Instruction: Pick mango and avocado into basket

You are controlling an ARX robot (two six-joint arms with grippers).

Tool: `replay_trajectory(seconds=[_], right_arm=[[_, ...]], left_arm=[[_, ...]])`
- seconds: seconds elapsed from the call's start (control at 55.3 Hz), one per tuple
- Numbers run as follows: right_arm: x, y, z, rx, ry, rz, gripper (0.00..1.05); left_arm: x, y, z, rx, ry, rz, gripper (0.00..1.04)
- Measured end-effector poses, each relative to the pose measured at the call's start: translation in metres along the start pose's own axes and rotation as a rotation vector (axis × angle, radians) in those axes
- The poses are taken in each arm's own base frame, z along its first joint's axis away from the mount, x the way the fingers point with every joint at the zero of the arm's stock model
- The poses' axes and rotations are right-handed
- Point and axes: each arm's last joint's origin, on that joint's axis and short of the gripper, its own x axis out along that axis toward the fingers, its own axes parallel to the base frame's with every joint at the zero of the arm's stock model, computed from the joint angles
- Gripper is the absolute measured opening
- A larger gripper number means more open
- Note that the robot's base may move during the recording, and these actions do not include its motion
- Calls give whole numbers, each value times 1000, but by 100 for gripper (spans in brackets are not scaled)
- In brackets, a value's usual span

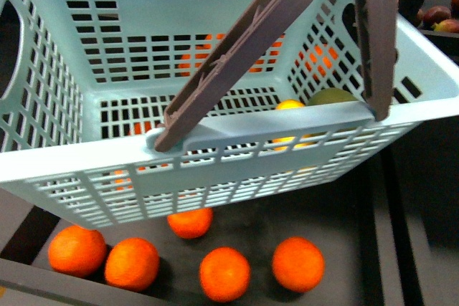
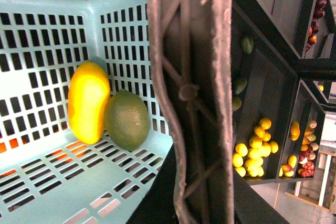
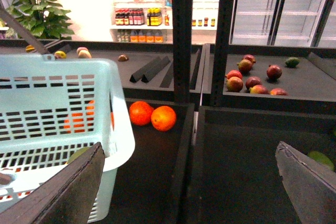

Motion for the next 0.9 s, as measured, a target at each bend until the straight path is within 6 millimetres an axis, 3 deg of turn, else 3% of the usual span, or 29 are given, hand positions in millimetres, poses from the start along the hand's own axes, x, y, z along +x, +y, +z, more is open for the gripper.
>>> replay_trajectory(seconds=[0.905], right_arm=[[0,0,0,-2,1,3,97]], left_arm=[[-1,2,3,-1,-13,9,7]])
